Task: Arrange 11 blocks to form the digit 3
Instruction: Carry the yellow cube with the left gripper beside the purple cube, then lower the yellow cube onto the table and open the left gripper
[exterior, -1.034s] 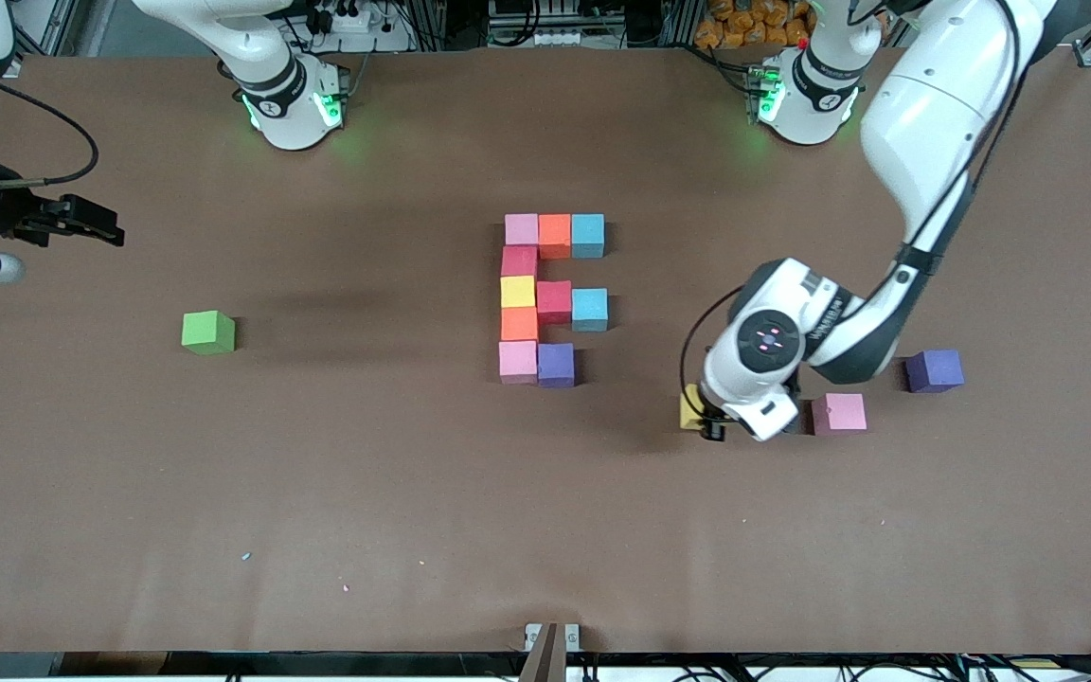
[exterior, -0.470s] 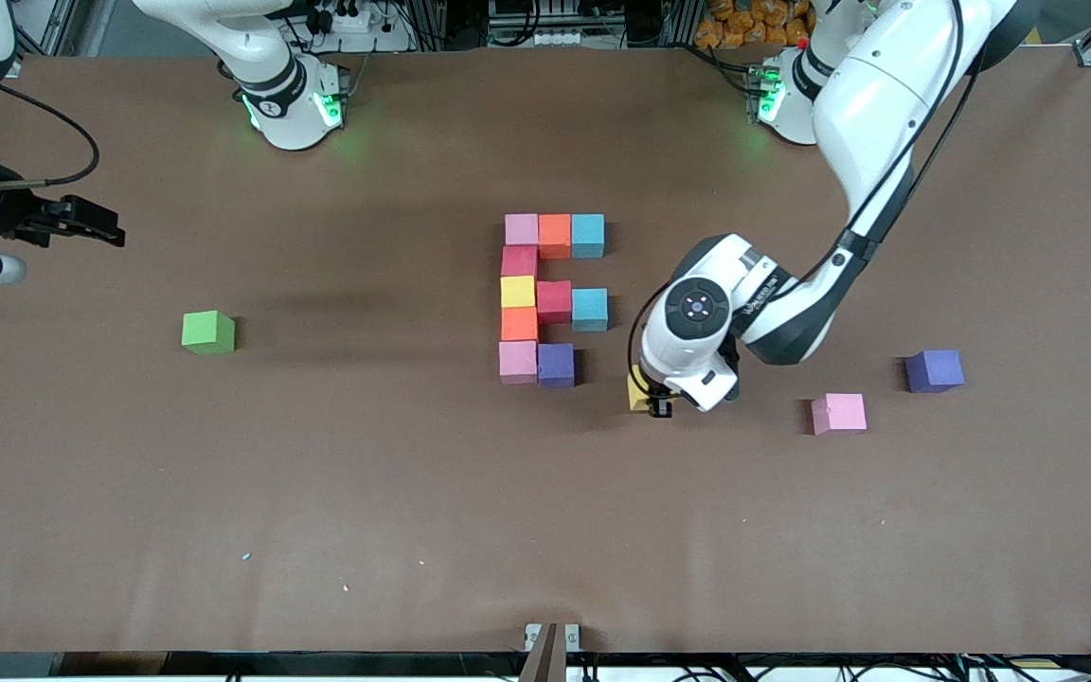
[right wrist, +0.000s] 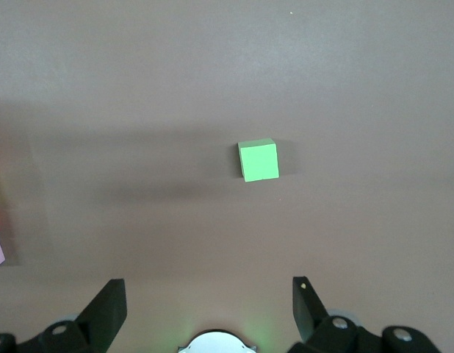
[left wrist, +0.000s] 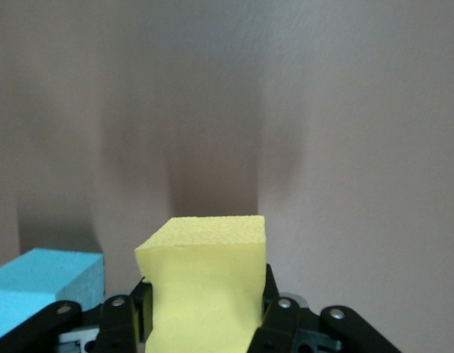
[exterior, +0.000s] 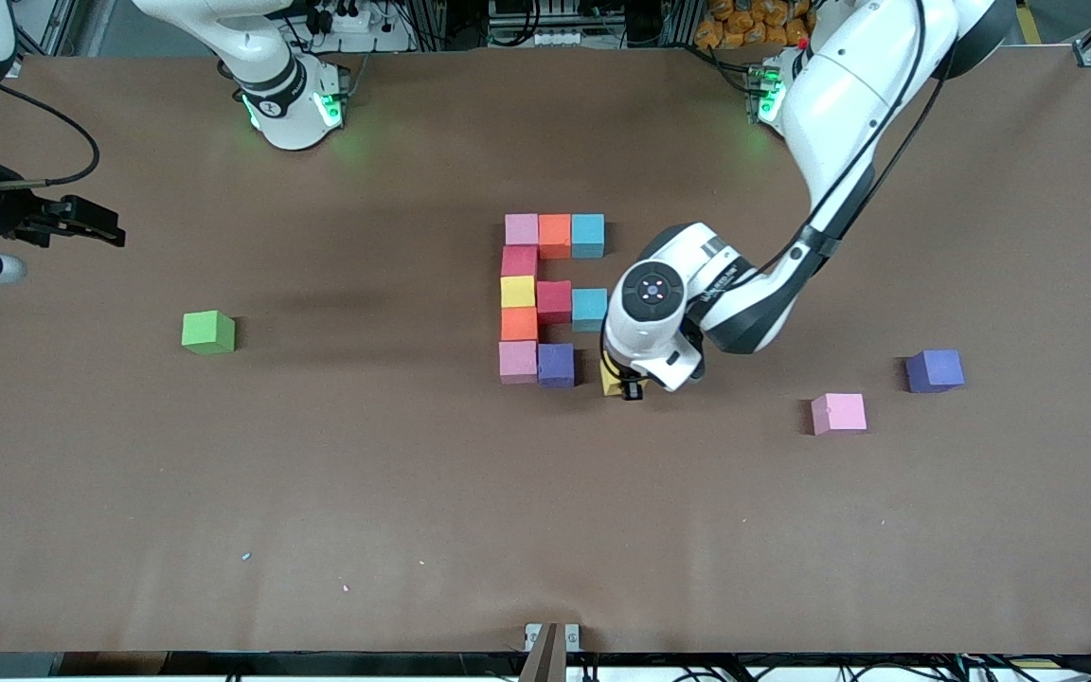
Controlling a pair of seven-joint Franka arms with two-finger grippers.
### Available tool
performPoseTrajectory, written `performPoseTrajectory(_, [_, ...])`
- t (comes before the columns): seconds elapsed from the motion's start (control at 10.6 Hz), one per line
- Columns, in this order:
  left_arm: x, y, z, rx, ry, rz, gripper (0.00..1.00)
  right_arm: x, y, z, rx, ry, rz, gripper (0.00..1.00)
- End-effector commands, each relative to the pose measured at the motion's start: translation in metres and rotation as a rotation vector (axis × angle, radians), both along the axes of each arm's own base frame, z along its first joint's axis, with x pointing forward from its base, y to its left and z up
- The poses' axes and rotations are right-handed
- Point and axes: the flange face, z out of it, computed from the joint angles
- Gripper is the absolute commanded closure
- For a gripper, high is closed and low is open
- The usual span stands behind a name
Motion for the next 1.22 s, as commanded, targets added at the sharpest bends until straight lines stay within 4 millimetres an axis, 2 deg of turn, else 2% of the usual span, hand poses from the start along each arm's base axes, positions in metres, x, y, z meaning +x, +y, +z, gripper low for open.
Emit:
performPoseTrajectory(0.0, [-0.002,-0.013,-0.001,0.000,0.009,0.008,0.82,0.000,0.001,0.002,-0.020,0.000,0.004,0.00])
performPoseTrajectory(0.38, [-0.002,-0.022,-0.014,-0.009,0.022,0.002,0.82,-0.001,0.001,0.002,-0.020,0.001,0.002,0.00])
performPoseTrajectory(0.56, [-0.010,-0.036,-0.021,-0.010,0.026,-0.020,0.82,0.000,0.001,0.001,-0.020,0.003,0.002,0.00])
performPoseTrajectory(1.13, [-0.012,-0.039,-0.028,0.002,0.024,-0.033,0.80,0.000,0.001,0.001,-0.020,0.003,0.002,0.00])
